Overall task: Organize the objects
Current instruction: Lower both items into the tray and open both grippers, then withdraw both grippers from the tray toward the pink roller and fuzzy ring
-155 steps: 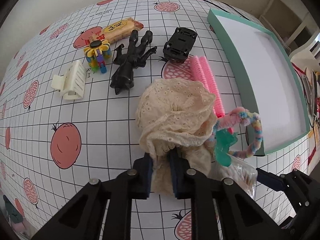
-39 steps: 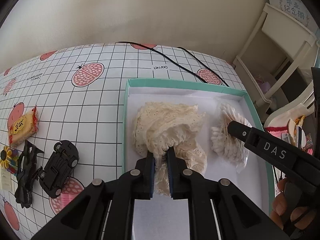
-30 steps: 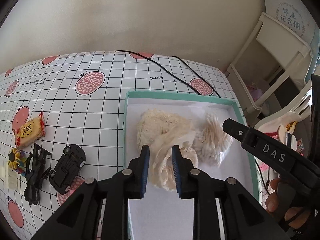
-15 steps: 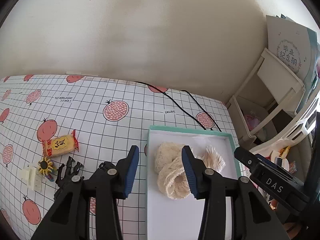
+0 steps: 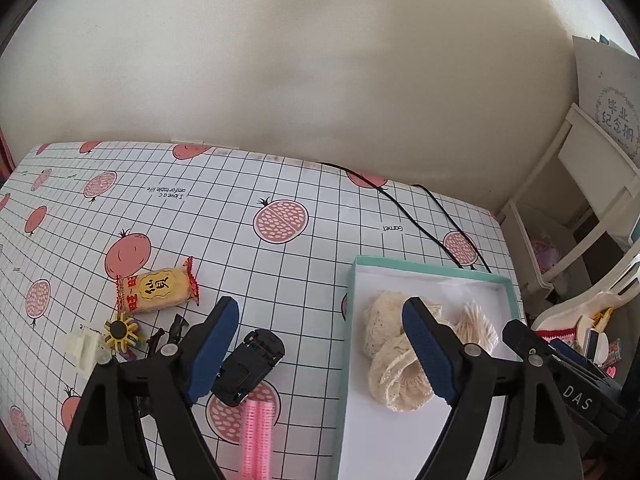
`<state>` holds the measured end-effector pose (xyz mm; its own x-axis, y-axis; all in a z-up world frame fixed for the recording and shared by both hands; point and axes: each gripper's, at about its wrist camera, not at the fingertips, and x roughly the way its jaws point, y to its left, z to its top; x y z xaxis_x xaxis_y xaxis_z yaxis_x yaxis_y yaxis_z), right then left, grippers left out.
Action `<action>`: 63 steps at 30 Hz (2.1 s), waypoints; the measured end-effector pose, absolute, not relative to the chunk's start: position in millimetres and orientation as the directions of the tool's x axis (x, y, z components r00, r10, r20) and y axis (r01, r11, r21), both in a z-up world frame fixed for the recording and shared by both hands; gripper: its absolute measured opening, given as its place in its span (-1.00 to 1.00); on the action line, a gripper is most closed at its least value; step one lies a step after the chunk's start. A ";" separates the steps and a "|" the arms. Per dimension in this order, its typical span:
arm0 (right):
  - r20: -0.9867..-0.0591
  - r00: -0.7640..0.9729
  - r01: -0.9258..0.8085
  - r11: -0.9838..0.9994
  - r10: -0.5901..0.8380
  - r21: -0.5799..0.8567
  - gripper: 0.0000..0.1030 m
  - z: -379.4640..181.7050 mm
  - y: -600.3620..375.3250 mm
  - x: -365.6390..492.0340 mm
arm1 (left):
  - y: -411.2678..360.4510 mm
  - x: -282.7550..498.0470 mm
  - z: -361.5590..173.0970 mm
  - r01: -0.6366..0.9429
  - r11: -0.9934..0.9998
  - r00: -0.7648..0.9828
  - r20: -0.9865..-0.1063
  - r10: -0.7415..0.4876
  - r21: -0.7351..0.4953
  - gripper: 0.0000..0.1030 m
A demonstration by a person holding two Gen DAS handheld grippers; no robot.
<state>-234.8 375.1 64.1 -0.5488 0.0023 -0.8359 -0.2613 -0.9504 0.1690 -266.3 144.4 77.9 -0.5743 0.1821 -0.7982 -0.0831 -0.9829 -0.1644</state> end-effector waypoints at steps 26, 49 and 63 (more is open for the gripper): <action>-0.852 -0.524 -0.259 -0.954 0.008 0.150 1.00 43.3 369.2 -247.6 | 130.1 -278.4 61.5 -0.020 -0.989 -0.575 -0.808 0.133 -0.148 0.96; -0.824 -0.556 0.018 -0.993 -0.109 0.119 1.00 114.0 281.0 -213.8 | 27.4 -227.6 130.3 0.017 -0.987 -0.580 -0.806 0.118 -0.157 0.96; -0.858 -0.474 0.114 -0.980 -0.199 0.164 1.00 98.8 250.6 -187.7 | 16.8 -167.1 99.9 -0.036 -0.986 -0.538 -0.828 0.158 -0.164 0.96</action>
